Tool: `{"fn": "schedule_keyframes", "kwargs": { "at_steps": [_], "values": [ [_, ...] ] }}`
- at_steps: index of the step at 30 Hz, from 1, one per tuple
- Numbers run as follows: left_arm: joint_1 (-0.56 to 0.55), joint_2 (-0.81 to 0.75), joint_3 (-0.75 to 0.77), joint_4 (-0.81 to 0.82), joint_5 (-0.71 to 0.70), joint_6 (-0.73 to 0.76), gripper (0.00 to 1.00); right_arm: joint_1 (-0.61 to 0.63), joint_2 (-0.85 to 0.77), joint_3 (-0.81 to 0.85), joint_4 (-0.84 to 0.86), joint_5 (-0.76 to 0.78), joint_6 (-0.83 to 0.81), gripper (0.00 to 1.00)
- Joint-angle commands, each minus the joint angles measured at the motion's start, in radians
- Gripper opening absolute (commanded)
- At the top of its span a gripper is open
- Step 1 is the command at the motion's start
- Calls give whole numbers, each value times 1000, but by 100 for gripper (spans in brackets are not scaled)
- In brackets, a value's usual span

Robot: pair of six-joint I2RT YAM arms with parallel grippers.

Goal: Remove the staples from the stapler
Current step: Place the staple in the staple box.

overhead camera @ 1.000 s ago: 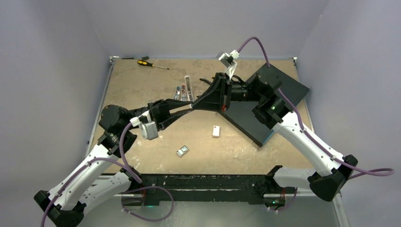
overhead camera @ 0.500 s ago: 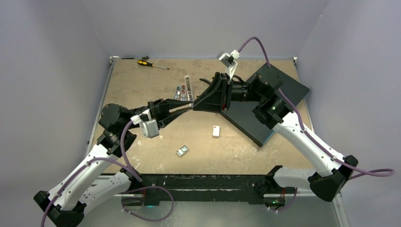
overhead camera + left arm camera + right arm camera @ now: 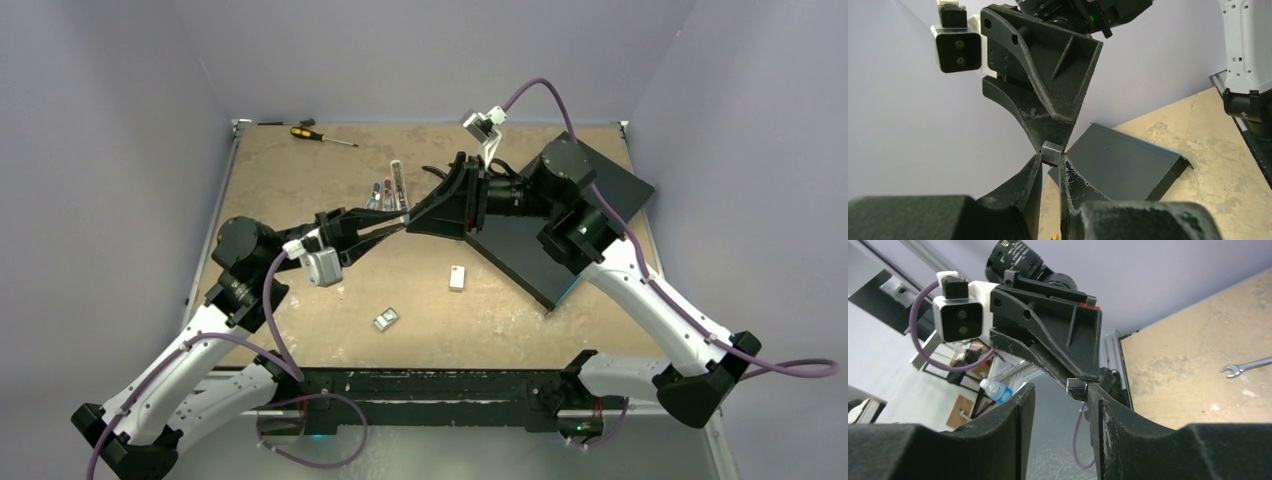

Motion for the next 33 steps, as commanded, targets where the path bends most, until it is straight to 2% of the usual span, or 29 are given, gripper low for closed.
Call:
{"fn": "schedule_keyframes", "kwargs": {
  "at_steps": [1, 13, 21, 26, 33],
  "values": [
    [-5, -12, 31, 17, 34, 14, 11, -3, -17, 56, -99, 179, -82, 47],
    [-5, -35, 26, -54, 6, 28, 11, -4, -72, 59, -174, 381, -123, 50],
    [-5, -73, -2, -267, -120, -16, 11, -4, -78, 43, -325, 594, -157, 51],
    [-5, -62, -9, -463, -242, -70, 8, -3, -87, -5, -349, 617, -164, 52],
    [-5, 41, -19, -595, -350, -169, 6, -3, -120, -75, -353, 642, -168, 52]
  ]
}}
